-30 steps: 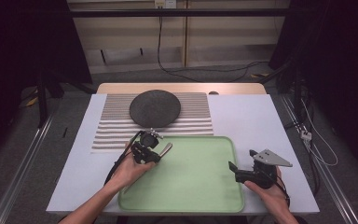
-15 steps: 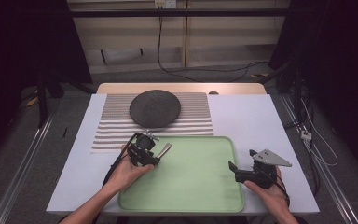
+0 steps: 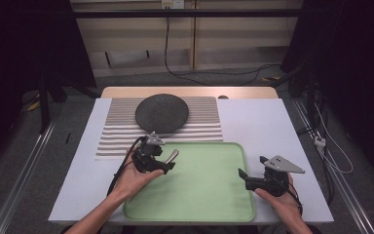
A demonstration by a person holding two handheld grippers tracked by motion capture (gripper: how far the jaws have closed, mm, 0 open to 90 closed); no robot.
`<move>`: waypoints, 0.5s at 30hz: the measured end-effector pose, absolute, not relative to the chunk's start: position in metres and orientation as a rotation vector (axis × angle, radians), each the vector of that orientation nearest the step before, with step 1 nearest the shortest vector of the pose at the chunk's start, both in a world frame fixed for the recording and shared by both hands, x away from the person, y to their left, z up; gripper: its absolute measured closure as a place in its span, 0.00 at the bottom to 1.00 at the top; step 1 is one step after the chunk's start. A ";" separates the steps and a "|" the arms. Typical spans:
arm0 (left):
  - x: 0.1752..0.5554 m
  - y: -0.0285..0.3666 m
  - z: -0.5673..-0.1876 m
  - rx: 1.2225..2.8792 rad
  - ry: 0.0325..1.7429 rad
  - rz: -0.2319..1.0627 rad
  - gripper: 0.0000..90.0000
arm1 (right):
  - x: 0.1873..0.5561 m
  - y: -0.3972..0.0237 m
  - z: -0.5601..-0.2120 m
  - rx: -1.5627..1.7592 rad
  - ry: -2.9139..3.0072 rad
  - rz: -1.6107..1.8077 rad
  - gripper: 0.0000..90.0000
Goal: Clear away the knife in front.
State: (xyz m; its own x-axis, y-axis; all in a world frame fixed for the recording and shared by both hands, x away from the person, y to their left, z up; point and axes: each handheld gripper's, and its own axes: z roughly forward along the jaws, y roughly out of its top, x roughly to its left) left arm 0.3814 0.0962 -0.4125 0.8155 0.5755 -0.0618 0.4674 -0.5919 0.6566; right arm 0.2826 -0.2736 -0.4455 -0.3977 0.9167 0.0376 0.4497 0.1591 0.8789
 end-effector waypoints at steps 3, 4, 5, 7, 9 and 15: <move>0.377 0.090 -0.413 2.315 0.705 0.180 0.44 | 0.284 -0.273 -0.446 1.287 1.928 1.178 0.10; 0.377 0.090 -0.413 2.315 0.705 0.180 0.50 | 0.284 -0.273 -0.446 1.284 1.928 1.180 0.10; 0.376 0.087 -0.415 2.320 0.692 0.181 0.55 | 0.284 -0.273 -0.446 1.278 1.929 1.179 0.10; 0.375 0.082 -0.420 2.348 0.684 0.177 0.68 | 0.285 -0.273 -0.445 1.276 1.932 1.177 0.10; 0.375 0.082 -0.423 2.368 0.689 0.169 0.77 | 0.285 -0.272 -0.445 1.272 1.930 1.177 0.10; 0.377 0.080 -0.430 2.410 0.687 0.193 0.96 | 0.284 -0.272 -0.445 1.277 1.926 1.172 0.10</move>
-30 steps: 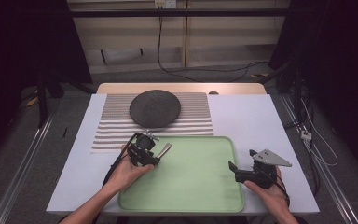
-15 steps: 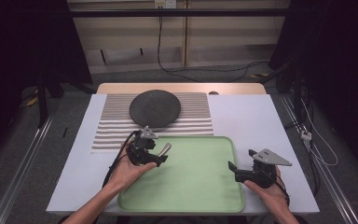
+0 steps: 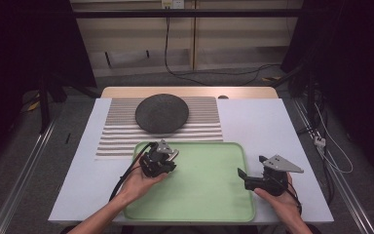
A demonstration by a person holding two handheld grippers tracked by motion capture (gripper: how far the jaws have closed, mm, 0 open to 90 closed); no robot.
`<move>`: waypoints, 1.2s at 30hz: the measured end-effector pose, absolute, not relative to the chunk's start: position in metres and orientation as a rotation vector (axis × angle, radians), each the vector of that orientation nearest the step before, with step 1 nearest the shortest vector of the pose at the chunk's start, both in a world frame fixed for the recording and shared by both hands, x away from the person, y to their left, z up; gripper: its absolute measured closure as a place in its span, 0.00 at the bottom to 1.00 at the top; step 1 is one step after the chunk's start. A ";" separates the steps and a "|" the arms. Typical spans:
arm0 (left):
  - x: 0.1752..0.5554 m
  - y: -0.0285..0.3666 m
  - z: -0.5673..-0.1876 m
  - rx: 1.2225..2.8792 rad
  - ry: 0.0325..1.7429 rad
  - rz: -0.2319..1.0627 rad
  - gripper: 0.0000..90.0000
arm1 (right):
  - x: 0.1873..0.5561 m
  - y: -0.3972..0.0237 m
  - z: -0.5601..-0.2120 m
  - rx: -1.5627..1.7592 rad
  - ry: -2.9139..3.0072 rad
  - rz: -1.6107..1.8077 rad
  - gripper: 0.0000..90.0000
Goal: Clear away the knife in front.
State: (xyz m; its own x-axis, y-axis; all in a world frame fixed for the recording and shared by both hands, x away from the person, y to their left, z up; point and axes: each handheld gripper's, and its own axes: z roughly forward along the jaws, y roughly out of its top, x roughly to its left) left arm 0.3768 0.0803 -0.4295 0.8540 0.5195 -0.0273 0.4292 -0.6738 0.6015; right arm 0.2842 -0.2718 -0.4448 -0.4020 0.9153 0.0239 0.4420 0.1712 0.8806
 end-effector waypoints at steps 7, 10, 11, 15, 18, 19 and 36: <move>0.378 0.077 -0.434 2.436 0.692 0.220 1.00 | 0.283 -0.273 -0.445 1.285 1.923 1.172 0.10; 0.379 0.078 -0.433 2.458 0.700 0.248 1.00 | 0.282 -0.273 -0.445 1.285 1.921 1.171 0.10; 0.379 0.078 -0.433 2.458 0.700 0.248 1.00 | 0.282 -0.272 -0.444 1.285 1.921 1.172 0.10; 0.381 0.082 -0.433 2.455 0.721 0.243 1.00 | 0.283 -0.272 -0.445 1.282 1.923 1.171 0.10; 0.382 0.085 -0.432 2.454 0.724 0.228 1.00 | 0.283 -0.272 -0.445 1.287 1.922 1.170 0.10; 0.382 0.085 -0.432 2.464 0.715 0.234 1.00 | 0.283 -0.272 -0.445 1.287 1.922 1.169 0.10; 0.383 0.089 -0.431 2.472 0.741 0.238 1.00 | 0.282 -0.273 -0.445 1.288 1.920 1.168 0.10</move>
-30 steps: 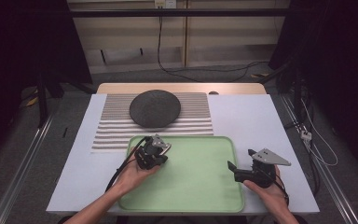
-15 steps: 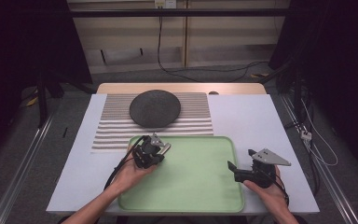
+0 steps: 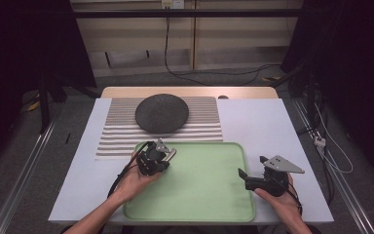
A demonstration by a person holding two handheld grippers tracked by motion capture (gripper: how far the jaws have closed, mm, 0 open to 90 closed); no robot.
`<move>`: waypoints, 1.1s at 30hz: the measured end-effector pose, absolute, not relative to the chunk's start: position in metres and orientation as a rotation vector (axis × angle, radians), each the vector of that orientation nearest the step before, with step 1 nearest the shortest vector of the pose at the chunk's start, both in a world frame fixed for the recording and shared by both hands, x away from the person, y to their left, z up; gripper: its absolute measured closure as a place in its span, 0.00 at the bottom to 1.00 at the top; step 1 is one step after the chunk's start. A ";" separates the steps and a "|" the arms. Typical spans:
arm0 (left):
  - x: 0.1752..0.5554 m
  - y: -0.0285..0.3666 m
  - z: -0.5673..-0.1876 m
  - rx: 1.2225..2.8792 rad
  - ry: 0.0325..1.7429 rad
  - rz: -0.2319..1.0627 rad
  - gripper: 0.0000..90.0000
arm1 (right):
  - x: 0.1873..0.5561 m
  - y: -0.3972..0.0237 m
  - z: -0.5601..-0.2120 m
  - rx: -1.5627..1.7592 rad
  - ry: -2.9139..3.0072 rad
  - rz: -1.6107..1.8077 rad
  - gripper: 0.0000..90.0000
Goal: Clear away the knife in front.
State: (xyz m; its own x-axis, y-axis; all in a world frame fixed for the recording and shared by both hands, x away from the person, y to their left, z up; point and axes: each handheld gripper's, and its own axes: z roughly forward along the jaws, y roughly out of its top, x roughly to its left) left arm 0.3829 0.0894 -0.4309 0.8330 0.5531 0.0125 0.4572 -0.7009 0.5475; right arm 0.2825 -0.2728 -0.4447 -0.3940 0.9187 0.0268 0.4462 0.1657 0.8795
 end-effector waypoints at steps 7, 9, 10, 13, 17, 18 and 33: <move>0.384 0.094 -0.430 2.482 0.746 0.239 1.00 | 0.283 -0.273 -0.445 1.288 1.920 1.168 0.10; 0.384 0.095 -0.431 2.468 0.757 0.235 1.00 | 0.283 -0.273 -0.445 1.288 1.920 1.167 0.10; 0.384 0.096 -0.431 2.469 0.758 0.235 1.00 | 0.283 -0.273 -0.445 1.288 1.920 1.167 0.10; 0.384 0.096 -0.431 2.469 0.760 0.242 1.00 | 0.283 -0.273 -0.445 1.289 1.920 1.167 0.10; 0.384 0.098 -0.430 2.475 0.766 0.241 1.00 | 0.282 -0.273 -0.445 1.287 1.919 1.167 0.10; 0.384 0.098 -0.430 2.476 0.764 0.244 1.00 | 0.282 -0.273 -0.445 1.288 1.919 1.167 0.10; 0.388 0.108 -0.430 2.471 0.818 0.247 1.00 | 0.283 -0.273 -0.445 1.291 1.919 1.167 0.10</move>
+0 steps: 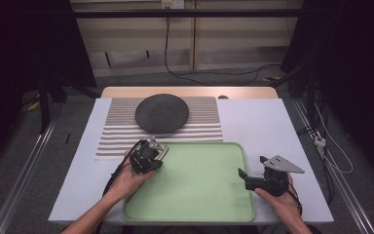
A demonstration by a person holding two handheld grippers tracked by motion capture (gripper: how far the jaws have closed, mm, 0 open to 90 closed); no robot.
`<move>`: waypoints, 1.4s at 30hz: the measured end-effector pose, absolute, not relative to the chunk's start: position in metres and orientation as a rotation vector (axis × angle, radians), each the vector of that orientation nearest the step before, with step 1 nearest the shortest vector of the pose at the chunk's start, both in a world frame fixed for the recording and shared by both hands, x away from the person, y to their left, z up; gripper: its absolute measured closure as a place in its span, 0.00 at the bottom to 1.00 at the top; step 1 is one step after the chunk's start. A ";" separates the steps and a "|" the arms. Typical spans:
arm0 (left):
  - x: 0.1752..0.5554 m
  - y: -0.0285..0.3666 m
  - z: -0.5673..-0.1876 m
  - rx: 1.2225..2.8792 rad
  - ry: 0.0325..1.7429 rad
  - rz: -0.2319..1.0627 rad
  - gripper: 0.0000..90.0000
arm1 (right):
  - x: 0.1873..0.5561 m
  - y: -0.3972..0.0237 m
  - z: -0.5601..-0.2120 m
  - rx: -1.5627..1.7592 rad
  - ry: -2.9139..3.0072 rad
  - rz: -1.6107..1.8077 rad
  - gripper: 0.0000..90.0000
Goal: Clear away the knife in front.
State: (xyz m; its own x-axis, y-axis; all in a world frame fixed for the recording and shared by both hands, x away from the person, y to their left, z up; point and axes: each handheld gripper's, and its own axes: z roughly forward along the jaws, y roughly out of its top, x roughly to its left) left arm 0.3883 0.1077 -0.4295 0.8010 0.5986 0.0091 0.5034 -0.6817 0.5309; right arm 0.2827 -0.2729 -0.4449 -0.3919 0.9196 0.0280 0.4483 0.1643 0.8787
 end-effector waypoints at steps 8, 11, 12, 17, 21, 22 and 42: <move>0.389 0.112 -0.428 2.485 0.828 0.244 1.00 | 0.282 -0.273 -0.445 1.293 1.918 1.167 0.10; 0.390 0.114 -0.428 2.481 0.847 0.249 1.00 | 0.282 -0.274 -0.445 1.298 1.915 1.169 0.10; 0.390 0.114 -0.428 2.481 0.847 0.249 1.00 | 0.282 -0.274 -0.445 1.298 1.914 1.169 0.10; 0.391 0.118 -0.428 2.483 0.856 0.249 1.00 | 0.282 -0.273 -0.444 1.297 1.915 1.169 0.10; 0.391 0.120 -0.427 2.487 0.866 0.244 1.00 | 0.282 -0.274 -0.445 1.298 1.914 1.168 0.10; 0.392 0.121 -0.427 2.489 0.864 0.243 1.00 | 0.282 -0.274 -0.445 1.298 1.914 1.168 0.10; 0.391 0.150 -0.427 2.463 0.938 0.264 1.00 | 0.283 -0.273 -0.445 1.301 1.915 1.164 0.10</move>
State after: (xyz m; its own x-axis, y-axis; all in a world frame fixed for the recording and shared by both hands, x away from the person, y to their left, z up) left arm 0.3906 0.1497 -0.4274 0.7454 0.6666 0.0071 0.5723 -0.6454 0.5060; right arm 0.2833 -0.2733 -0.4449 -0.3853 0.9222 0.0314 0.4521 0.1590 0.8777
